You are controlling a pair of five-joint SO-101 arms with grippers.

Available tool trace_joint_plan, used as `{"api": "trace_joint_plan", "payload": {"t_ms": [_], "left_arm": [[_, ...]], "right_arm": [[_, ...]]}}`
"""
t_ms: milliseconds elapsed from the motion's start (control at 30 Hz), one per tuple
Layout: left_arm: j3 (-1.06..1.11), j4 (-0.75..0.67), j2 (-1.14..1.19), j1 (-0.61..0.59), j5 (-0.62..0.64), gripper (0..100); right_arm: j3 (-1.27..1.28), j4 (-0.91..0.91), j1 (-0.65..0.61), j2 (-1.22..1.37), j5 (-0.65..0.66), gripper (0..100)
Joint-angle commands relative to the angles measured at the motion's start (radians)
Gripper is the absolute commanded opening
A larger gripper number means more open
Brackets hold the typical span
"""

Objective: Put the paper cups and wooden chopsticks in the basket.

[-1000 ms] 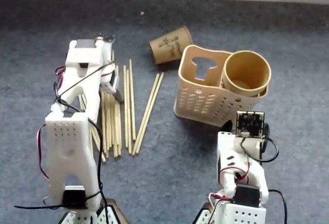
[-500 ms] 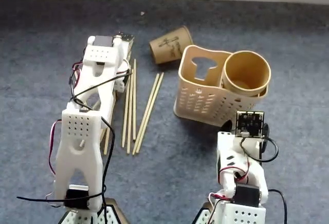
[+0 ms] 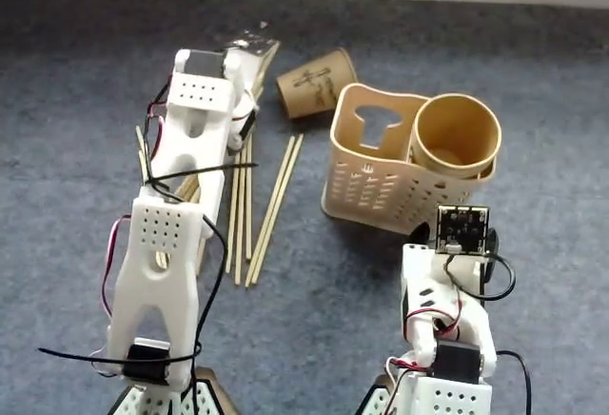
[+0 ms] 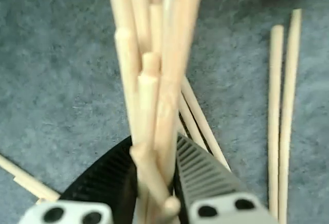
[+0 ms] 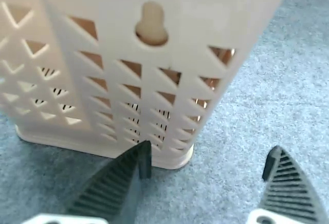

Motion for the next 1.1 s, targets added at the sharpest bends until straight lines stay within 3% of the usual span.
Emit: {"api": "trace_joint_plan", "payload": {"t_ms": [0,400,667,1067], "left_arm": [[-0.05,0.006,-0.124,0.044,-0.025,0],[-0.051,0.002,-0.352,0.127,0.014,0],[-0.051,-0.071,-0.367,0.168,0.098,0],[-0.051,-0.127,-0.363,0.216,0.086,0]], "right_arm": [[0.073,-0.027,-0.005,-0.005,-0.003,33.6],[0.073,-0.027,-0.005,-0.005,-0.003,33.6],[0.073,-0.027,-0.005,-0.005,-0.003,33.6],[0.073,-0.027,-0.005,-0.005,-0.003,33.6]]}}
